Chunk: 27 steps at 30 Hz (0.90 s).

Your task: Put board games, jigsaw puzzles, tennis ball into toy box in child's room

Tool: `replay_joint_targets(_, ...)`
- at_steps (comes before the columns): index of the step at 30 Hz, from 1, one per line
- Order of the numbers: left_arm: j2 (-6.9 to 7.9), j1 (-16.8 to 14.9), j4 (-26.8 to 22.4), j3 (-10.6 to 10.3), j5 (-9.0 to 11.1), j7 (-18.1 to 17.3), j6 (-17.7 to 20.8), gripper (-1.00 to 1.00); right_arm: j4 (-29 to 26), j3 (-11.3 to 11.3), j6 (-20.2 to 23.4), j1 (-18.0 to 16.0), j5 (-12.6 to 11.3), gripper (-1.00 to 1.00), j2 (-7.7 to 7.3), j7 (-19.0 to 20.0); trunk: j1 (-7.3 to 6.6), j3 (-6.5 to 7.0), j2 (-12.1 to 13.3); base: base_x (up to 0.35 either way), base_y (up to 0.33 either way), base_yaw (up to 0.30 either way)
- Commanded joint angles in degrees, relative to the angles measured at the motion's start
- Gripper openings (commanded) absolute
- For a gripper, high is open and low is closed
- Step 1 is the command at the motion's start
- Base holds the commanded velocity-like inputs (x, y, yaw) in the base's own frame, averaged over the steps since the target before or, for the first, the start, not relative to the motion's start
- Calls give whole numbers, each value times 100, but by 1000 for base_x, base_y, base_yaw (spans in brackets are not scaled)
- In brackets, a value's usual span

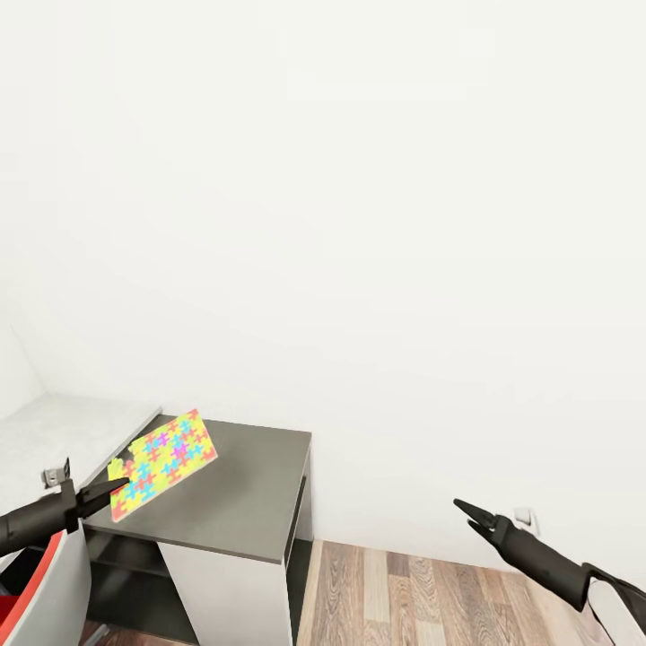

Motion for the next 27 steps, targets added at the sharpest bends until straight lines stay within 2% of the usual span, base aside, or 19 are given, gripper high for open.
replay_joint_targets(1, 12, -5, 0, 1, 1, -70, 38, -100, -13, -11, 38, -4, -24, 100, -4, 69, 4, -12, -12, 0, 0, 0)
replay_joint_targets(5, 111, 2, -4, -6, -7, -564, 38, -100, -41, -49, 38, -4, -21, 100, -4, 167, 4, -10, -12, 0, 0, 29)
replay_joint_targets(9, 164, 8, -7, -7, -14, -733, 34, -100, -42, -58, 38, -4, -17, 100, -3, 182, 4, -9, -12, 0, 0, 198)
replay_joint_targets(27, 220, 13, -8, -7, -18, -799, 33, -100, -32, -64, 38, -4, -10, 100, 7, 187, 4, -9, -12, 0, 0, 276)
